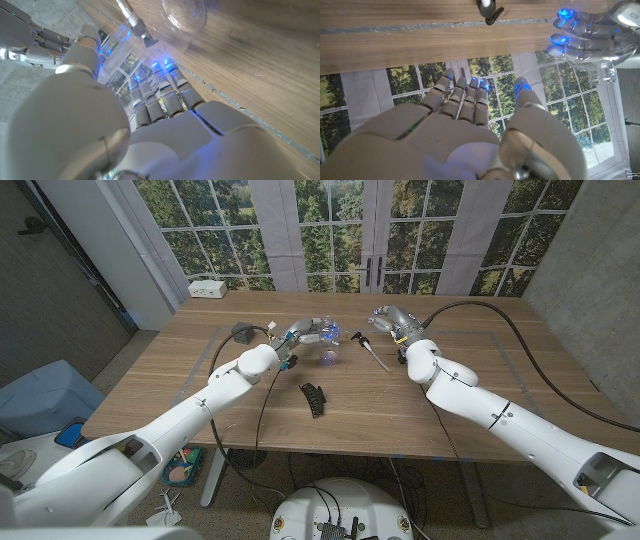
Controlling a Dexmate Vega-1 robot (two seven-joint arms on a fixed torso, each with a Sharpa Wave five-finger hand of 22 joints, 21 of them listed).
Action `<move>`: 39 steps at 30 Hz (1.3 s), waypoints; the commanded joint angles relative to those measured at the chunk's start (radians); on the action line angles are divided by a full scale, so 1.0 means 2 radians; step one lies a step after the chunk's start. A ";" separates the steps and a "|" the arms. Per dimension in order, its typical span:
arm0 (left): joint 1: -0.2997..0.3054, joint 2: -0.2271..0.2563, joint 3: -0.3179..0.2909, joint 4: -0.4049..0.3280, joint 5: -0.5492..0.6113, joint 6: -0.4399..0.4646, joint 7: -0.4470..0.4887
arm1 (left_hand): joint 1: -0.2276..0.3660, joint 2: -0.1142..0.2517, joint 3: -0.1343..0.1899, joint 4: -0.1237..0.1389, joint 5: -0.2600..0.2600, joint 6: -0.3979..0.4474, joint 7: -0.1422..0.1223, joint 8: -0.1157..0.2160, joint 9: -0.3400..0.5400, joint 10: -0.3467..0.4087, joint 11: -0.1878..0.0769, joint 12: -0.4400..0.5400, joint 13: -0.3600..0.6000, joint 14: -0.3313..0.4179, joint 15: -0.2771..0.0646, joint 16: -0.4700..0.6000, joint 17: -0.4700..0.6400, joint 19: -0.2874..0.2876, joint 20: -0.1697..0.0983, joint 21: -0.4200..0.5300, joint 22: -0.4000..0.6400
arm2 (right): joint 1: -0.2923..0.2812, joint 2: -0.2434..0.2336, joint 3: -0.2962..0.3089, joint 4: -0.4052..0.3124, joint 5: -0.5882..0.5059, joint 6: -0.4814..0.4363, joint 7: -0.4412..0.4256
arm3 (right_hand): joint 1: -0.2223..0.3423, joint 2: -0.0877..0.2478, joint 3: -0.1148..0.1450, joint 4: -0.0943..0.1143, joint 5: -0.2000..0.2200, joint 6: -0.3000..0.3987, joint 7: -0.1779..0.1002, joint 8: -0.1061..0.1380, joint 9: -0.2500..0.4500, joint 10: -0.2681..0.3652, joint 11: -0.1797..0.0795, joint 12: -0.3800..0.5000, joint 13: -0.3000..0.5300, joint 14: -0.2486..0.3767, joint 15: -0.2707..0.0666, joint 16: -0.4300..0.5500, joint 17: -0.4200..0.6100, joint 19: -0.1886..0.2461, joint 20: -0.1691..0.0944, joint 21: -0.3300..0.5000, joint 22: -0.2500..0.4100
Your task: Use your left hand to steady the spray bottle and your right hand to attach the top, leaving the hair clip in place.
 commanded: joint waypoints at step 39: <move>-0.012 -0.004 0.000 0.030 -0.006 -0.014 -0.011 | 0.114 0.106 0.036 0.049 -0.001 0.171 0.030 0.001 0.003 0.187 -0.023 -0.004 0.001 0.006 -0.084 -0.002 0.002 0.004 -0.003 0.006 0.001 | 0.104 0.086 -0.134 0.156 -0.142 -0.104 0.059 | 0.020 -0.032 -0.039 0.013 -0.006 0.071 -0.013 0.027 0.004 0.043 -0.006 0.021 0.028 0.029 -0.025 0.025 0.024 0.019 0.005 0.009 0.000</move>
